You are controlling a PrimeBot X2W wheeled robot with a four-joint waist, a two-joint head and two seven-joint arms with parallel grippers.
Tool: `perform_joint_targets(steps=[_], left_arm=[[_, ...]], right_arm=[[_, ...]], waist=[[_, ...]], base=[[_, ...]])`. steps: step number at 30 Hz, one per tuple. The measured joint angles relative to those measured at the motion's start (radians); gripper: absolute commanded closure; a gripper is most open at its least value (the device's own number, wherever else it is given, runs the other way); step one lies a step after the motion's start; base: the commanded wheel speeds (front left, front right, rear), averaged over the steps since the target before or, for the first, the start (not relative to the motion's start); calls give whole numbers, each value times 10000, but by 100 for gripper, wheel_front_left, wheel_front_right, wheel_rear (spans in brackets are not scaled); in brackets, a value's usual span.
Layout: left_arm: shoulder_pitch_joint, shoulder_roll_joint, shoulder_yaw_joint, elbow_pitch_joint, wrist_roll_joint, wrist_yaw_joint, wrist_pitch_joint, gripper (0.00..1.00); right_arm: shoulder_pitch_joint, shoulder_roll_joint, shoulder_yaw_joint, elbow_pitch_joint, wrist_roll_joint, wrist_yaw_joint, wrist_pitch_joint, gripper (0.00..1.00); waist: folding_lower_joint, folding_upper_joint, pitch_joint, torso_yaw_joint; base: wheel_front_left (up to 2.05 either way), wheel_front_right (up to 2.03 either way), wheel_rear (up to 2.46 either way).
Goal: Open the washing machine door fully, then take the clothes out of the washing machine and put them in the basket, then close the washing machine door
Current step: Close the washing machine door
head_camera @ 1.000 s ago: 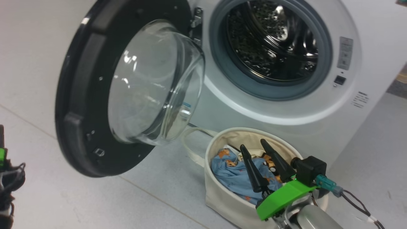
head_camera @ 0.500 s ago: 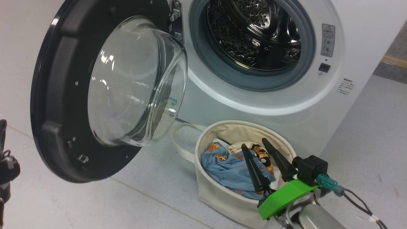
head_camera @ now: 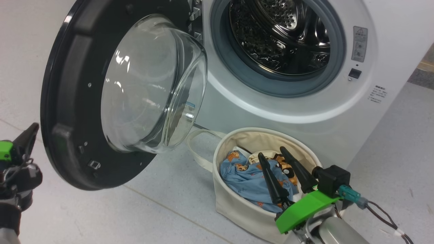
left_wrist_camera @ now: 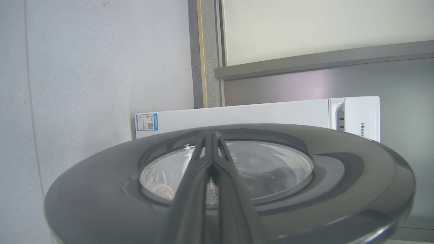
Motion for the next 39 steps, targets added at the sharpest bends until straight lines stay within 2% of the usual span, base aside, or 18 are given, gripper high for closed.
perform_joint_targets(steps=[6,18,25,26,33,39], left_arm=[[2,-226,-167,-380,0,79,274,100],[422,-535,-408,-1453,44,518,407,100],[929,-963,-738,-2313,109,604,495,100],[1148,-1208,-884,-2709,132,635,568,100],[1933,-1896,-1398,-4167,278,863,548,100],[2664,-2546,-2082,-5473,763,1034,121,100]], right_arm=[[-2,33,-33,10,-29,0,0,0],[-5,180,-102,63,-27,0,-2,0],[-5,184,-140,59,-29,0,-2,0],[-5,184,-159,58,-29,0,-2,0],[-3,180,-328,42,-58,0,-2,0],[1,173,-366,19,-117,0,-2,0]], waist=[[0,0,23,75],[0,0,-60,1],[0,0,-52,-85],[0,0,-46,-111],[0,0,-14,-174],[0,0,56,-224]], base=[[0,0,0],[0,0,0],[0,0,0],[0,0,0],[0,0,0],[0,0,0]])
